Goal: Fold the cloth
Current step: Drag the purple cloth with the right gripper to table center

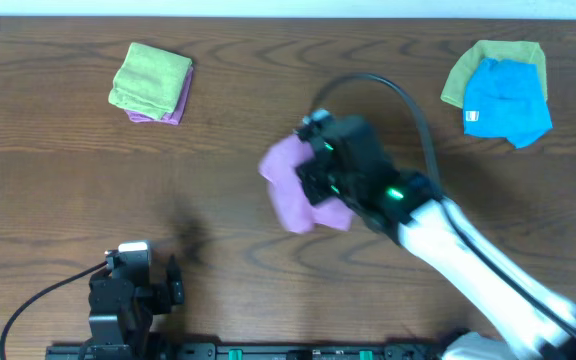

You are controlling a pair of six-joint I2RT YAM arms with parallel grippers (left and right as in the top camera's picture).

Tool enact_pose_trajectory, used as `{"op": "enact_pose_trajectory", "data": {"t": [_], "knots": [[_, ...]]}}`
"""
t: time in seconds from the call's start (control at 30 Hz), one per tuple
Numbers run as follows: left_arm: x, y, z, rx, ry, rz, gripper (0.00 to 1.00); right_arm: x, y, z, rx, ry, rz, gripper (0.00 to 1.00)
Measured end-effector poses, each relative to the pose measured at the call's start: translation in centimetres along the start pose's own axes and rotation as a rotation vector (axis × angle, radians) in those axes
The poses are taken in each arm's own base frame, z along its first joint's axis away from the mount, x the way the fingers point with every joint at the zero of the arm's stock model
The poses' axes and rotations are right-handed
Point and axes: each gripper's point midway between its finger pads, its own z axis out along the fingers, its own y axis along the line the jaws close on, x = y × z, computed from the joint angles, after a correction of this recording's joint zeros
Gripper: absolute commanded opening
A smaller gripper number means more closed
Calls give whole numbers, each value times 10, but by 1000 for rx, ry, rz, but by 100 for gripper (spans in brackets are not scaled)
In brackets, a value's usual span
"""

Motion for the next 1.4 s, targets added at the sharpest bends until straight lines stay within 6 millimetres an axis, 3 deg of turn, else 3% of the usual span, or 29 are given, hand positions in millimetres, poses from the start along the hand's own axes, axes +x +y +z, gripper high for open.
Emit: {"op": "enact_pose_trajectory", "data": {"t": [0.07,0.17,0.37,0.5,0.6,0.93,1.2,1.4], "knots": [[0,0,0,0,0,0,95,-3,-2,38,-3,-14,-7,71],[0,0,0,0,0,0,95,13,-8,58,14,44,-3,73],[0,0,0,0,1,0,95,-2,-23,47,113,33,-6,77],[0,0,0,0,1,0,95,3,-41,46,140,63,-7,74],[0,0,0,0,0,0,95,8,-44,51,83,86,-3,72],[0,0,0,0,1,0,95,28,-11,94,-174,143,104,72],[0,0,0,0,1,0,95,45,-3,116,-240,201,246,72],[0,0,0,0,1,0,95,48,-1,121,-250,209,301,71]]}}
